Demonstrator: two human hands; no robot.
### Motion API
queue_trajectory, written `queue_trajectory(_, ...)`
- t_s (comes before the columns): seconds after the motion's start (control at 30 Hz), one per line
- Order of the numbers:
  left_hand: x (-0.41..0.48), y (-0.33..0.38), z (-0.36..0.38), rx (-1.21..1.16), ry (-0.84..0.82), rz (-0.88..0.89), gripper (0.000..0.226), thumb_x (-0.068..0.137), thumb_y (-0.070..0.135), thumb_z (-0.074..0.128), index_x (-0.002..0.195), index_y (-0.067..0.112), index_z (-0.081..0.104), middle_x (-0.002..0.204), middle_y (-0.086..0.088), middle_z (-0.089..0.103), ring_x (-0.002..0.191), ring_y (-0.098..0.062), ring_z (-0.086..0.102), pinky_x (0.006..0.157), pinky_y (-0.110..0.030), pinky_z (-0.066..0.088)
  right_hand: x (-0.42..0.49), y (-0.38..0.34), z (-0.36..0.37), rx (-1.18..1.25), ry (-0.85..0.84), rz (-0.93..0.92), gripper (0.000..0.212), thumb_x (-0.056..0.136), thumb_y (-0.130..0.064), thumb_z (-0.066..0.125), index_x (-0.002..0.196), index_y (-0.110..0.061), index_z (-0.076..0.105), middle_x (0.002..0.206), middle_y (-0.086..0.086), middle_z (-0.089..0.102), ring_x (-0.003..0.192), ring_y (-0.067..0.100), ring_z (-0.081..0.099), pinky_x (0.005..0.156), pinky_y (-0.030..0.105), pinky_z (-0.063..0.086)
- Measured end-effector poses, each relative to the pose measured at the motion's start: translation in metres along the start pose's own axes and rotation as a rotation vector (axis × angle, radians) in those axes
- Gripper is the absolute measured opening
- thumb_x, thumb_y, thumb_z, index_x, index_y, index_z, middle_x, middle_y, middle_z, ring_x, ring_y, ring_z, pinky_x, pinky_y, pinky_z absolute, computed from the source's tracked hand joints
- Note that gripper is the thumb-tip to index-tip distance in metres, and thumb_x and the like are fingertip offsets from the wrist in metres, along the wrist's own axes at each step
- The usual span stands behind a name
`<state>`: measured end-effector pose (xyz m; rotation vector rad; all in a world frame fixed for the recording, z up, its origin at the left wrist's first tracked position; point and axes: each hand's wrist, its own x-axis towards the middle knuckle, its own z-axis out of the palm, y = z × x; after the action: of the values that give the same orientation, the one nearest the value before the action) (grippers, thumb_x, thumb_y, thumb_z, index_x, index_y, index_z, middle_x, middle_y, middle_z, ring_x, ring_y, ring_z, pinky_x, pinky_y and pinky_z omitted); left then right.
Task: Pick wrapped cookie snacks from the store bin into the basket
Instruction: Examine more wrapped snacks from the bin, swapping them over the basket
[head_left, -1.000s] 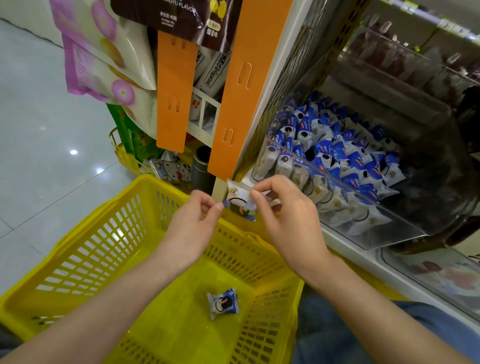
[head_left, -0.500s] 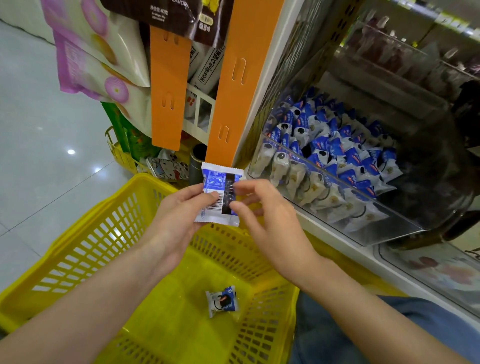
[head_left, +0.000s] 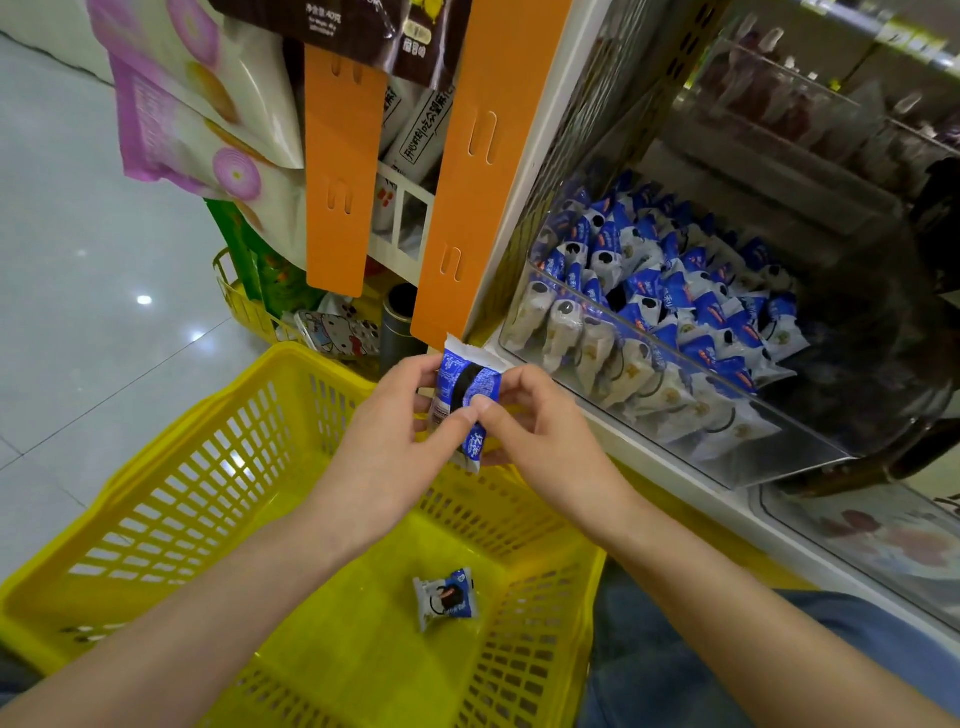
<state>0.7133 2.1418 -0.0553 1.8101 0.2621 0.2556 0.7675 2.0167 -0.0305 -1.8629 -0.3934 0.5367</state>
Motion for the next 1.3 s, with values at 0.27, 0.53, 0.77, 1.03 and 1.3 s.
queue_trajectory(0.27,0.001,-0.006,0.001,0.089,-0.031,0.058,0.035,0.094,0.011,0.049,0.128,0.019,0.051,0.108,0.016,0.059,0.09,0.011,0.058,0.07,0.0,0.043,0.002,0.008,0.0,-0.071,-0.009,-0.036,0.014,0.092,-0.025,0.054,0.099,-0.031,0.044,0.109,-0.002,0.064,0.092,0.008,0.065,0.082,0.031,0.055)
queue_trajectory(0.53,-0.001,-0.01,0.0,0.347,0.023,0.171,0.03,0.097,0.017,0.042,0.124,0.018,0.052,0.095,0.01,0.055,0.073,0.001,0.053,0.065,-0.001,0.038,-0.001,0.013,0.007,-0.171,-0.029,-0.136,0.015,0.092,-0.034,0.051,0.098,-0.04,0.038,0.099,-0.018,0.06,0.089,-0.003,0.062,0.076,0.021,0.054)
queue_trajectory(0.77,-0.003,-0.002,-0.007,0.641,-0.025,0.226,0.033,0.098,0.031,0.032,0.119,0.015,0.052,0.106,-0.004,0.063,0.089,-0.023,0.061,0.071,-0.033,0.048,-0.003,0.012,0.009,-0.293,-0.028,-0.142,0.011,0.095,-0.037,0.044,0.088,-0.038,0.036,0.084,-0.002,0.063,0.077,0.011,0.065,0.071,0.04,0.055)
queue_trajectory(1.03,0.0,-0.003,-0.008,0.62,0.0,0.179,0.023,0.098,0.023,0.037,0.105,0.011,0.056,0.075,0.0,0.056,0.065,-0.017,0.052,0.055,-0.021,0.035,0.001,0.013,0.011,-0.204,-0.069,-0.091,0.011,0.096,-0.032,0.043,0.102,-0.023,0.043,0.094,0.004,0.066,0.082,0.013,0.065,0.067,0.03,0.058)
queue_trajectory(1.3,0.003,-0.002,-0.007,0.412,0.113,0.09,0.02,0.097,0.015,0.041,0.088,0.015,0.058,0.058,0.012,0.047,0.054,-0.002,0.052,0.051,-0.009,0.037,0.0,0.006,0.015,0.026,-0.164,0.044,0.035,0.093,-0.027,0.049,0.126,-0.019,0.039,0.119,0.001,0.058,0.093,0.012,0.064,0.071,0.027,0.057)
